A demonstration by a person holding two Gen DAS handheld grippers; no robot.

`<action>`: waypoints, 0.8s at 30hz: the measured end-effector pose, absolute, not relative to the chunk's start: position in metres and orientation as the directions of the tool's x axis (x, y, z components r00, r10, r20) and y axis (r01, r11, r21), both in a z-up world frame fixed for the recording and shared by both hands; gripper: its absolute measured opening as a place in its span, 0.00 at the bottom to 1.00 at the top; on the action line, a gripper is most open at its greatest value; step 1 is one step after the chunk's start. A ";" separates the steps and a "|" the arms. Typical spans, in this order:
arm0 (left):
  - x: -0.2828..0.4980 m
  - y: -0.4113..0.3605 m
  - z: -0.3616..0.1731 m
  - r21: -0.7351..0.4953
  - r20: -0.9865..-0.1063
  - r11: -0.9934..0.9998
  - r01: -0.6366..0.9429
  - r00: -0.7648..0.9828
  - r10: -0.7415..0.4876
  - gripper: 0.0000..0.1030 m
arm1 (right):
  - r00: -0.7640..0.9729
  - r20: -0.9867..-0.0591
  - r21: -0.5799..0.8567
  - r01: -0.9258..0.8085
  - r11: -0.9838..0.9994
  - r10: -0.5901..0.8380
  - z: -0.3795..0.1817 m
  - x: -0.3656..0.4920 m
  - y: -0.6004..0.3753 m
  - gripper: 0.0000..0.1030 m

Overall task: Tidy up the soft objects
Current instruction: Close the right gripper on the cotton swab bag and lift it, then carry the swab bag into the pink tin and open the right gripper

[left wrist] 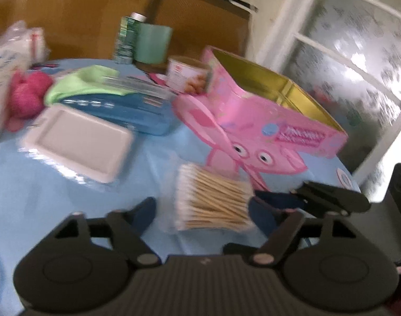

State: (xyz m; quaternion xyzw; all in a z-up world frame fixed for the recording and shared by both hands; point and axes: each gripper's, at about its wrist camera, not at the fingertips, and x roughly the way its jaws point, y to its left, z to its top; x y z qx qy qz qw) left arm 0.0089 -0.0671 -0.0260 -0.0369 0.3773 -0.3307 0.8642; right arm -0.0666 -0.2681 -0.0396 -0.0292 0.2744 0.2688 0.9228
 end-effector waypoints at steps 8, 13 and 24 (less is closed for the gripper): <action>0.000 -0.099 -0.003 -0.185 -0.590 0.758 0.626 0.546 -0.595 0.60 | 0.785 -0.454 0.078 -0.436 0.896 0.422 -0.033 -0.058 -0.276 0.51; 0.010 -0.135 0.035 -0.106 -0.513 0.731 0.674 0.593 -0.621 0.60 | 0.879 -0.324 0.016 -0.366 0.930 0.351 -0.007 -0.056 -0.296 0.51; 0.058 -0.254 0.045 -0.061 -0.447 0.659 0.750 0.569 -0.690 0.60 | 0.954 -0.277 -0.005 -0.125 0.992 0.119 0.015 -0.009 -0.376 0.51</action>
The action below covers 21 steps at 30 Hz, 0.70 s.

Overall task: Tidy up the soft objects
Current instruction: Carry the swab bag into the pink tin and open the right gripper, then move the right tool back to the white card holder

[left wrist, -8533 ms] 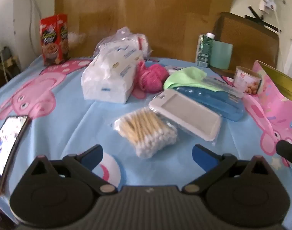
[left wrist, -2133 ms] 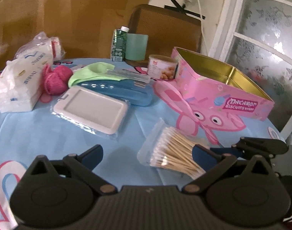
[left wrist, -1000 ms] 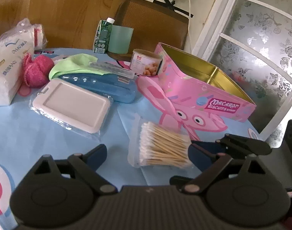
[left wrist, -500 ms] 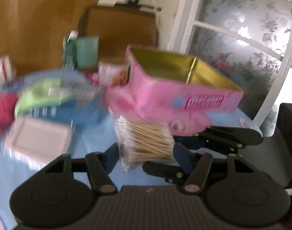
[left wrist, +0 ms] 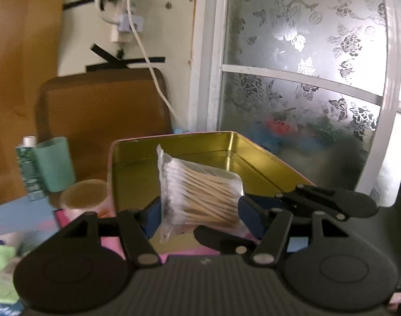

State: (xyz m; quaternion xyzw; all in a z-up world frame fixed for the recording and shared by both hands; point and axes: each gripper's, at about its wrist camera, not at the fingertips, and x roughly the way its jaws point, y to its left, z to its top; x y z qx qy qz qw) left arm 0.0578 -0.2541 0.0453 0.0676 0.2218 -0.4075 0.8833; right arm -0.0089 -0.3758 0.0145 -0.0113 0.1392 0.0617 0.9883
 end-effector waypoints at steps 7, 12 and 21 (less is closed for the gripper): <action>0.083 -0.289 0.025 -0.067 -0.498 0.673 0.736 0.560 -0.662 0.76 | 0.933 -0.359 0.005 -0.028 1.000 0.028 -0.001 0.017 -0.397 0.72; 0.082 -0.273 0.024 -0.112 -0.490 0.699 0.707 0.572 -0.658 0.83 | 0.943 -0.332 0.060 0.037 0.998 -0.015 -0.002 0.007 -0.407 0.80; 0.031 -0.155 0.045 -0.160 -0.325 0.713 0.682 0.646 -0.691 0.90 | 0.973 -0.222 0.128 -0.029 0.991 0.057 0.003 -0.026 -0.379 0.80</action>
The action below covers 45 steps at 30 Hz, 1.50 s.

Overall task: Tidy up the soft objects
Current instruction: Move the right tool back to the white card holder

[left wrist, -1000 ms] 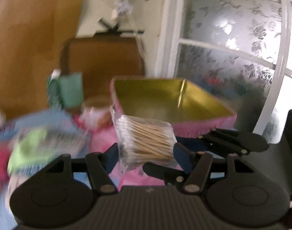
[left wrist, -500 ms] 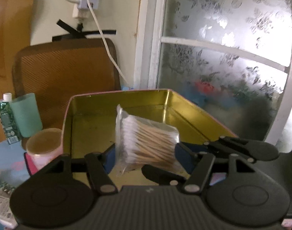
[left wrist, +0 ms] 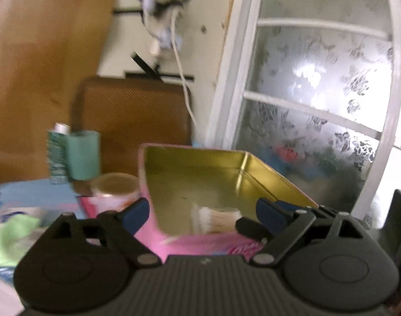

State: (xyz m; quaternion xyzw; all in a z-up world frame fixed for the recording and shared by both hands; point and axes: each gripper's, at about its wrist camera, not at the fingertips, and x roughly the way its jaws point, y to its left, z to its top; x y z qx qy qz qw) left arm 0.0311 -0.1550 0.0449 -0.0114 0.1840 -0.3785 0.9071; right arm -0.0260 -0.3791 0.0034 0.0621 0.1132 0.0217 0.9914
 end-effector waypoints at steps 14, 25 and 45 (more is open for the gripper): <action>0.009 0.001 0.015 -0.137 -0.365 0.925 0.354 0.850 -0.379 0.94 | 0.856 -0.379 0.102 -0.339 0.935 0.351 -0.016 -0.027 -0.247 0.76; 0.023 0.039 -0.017 -0.188 -0.395 0.930 0.317 0.842 -0.367 0.94 | 0.791 -0.512 0.106 -0.327 0.939 0.334 -0.031 -0.014 -0.201 0.77; 0.029 0.049 -0.026 -0.269 -0.404 0.901 0.340 0.810 -0.426 0.96 | 0.780 -0.556 0.031 -0.326 0.945 0.287 -0.035 -0.004 -0.168 0.77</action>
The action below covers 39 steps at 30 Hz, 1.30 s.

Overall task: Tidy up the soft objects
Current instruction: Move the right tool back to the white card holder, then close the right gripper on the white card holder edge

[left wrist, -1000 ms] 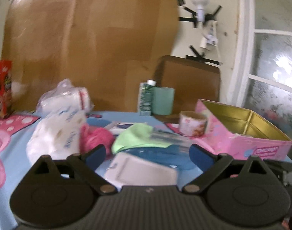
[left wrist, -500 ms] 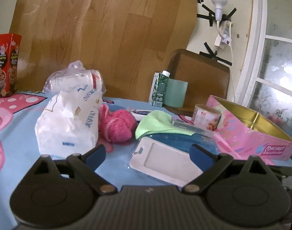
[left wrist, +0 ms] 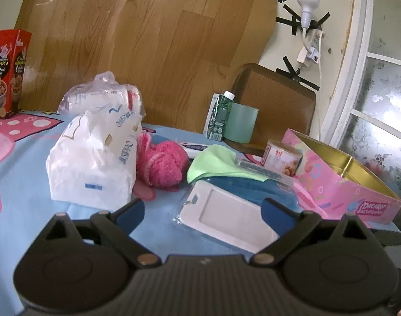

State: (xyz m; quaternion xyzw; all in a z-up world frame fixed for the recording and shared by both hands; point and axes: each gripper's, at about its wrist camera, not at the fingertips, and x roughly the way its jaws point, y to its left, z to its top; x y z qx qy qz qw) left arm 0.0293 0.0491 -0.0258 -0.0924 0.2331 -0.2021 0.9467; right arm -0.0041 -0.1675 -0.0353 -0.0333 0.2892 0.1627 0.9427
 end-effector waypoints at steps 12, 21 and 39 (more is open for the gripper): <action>0.031 0.052 -0.027 -0.293 -0.403 0.892 0.343 0.802 -0.441 0.97 | 0.764 -0.564 0.023 -0.364 0.931 0.313 -0.034 0.008 -0.153 0.82; 0.042 0.054 -0.032 -0.339 -0.450 0.881 0.329 0.766 -0.459 0.97 | 0.759 -0.570 -0.002 -0.386 0.923 0.316 -0.035 0.025 -0.144 0.86; 0.052 0.042 -0.037 -0.337 -0.523 0.860 0.384 0.683 -0.510 1.00 | 0.750 -0.563 0.015 -0.410 0.912 0.347 -0.037 0.025 -0.146 0.75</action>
